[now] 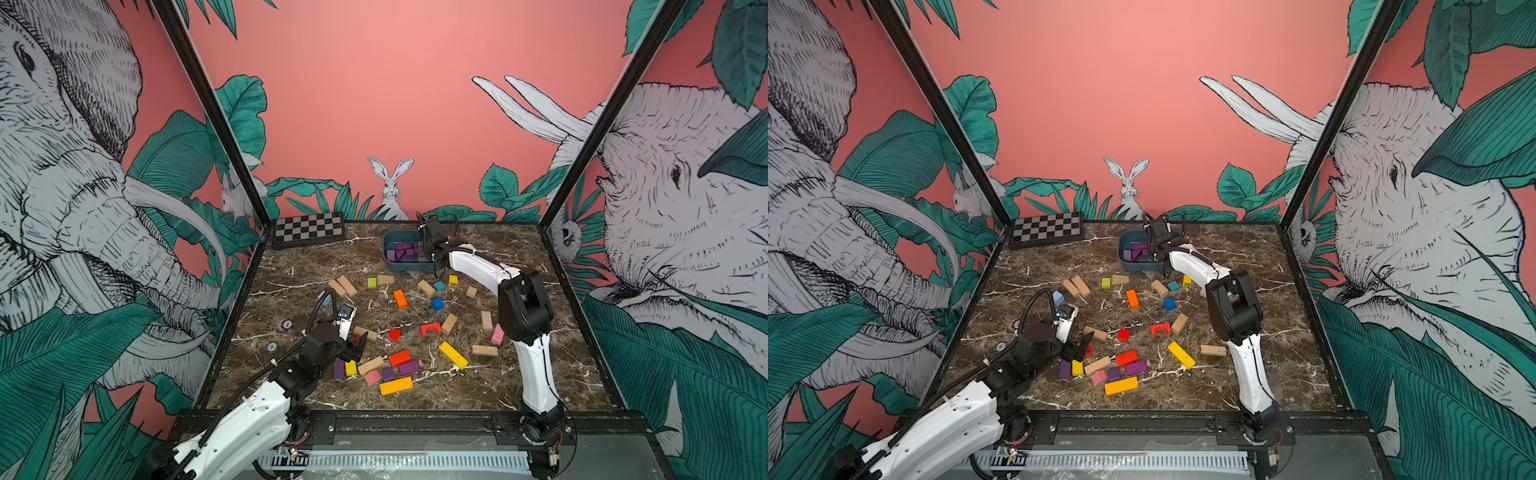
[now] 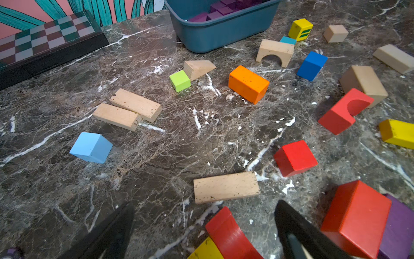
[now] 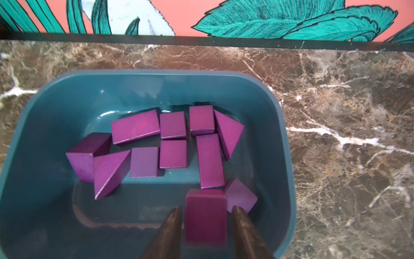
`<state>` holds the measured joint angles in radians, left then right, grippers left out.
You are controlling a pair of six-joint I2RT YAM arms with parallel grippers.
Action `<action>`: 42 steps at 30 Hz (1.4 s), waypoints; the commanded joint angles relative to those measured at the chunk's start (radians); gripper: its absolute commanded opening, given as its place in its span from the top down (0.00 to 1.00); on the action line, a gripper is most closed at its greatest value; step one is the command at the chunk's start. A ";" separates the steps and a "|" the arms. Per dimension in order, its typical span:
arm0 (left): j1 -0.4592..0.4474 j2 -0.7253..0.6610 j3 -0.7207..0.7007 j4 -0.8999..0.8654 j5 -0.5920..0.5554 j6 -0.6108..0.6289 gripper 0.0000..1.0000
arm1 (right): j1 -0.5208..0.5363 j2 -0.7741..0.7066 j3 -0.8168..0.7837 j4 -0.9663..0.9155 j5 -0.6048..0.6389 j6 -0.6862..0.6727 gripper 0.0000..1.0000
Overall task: Pick purple bricks into the storage bin
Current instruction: Place the building block in the storage box, then pick up the building block from the center of the board.
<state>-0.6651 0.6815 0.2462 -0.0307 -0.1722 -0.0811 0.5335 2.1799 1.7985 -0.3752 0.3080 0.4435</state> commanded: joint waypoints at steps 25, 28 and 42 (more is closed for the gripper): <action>0.002 0.021 0.018 0.019 -0.001 0.003 0.01 | 0.196 -0.497 -0.429 -0.043 -0.158 -0.278 0.01; 0.002 0.034 0.022 0.022 -0.008 0.003 0.01 | 0.270 -0.589 -0.560 -0.063 -0.115 -0.196 0.01; 0.002 -0.005 0.008 0.013 -0.033 -0.008 0.01 | 0.641 -0.822 -0.877 -0.128 0.038 0.296 0.01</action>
<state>-0.6651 0.6834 0.2462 -0.0303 -0.1917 -0.0826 1.1343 1.3838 0.9279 -0.4828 0.2882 0.5983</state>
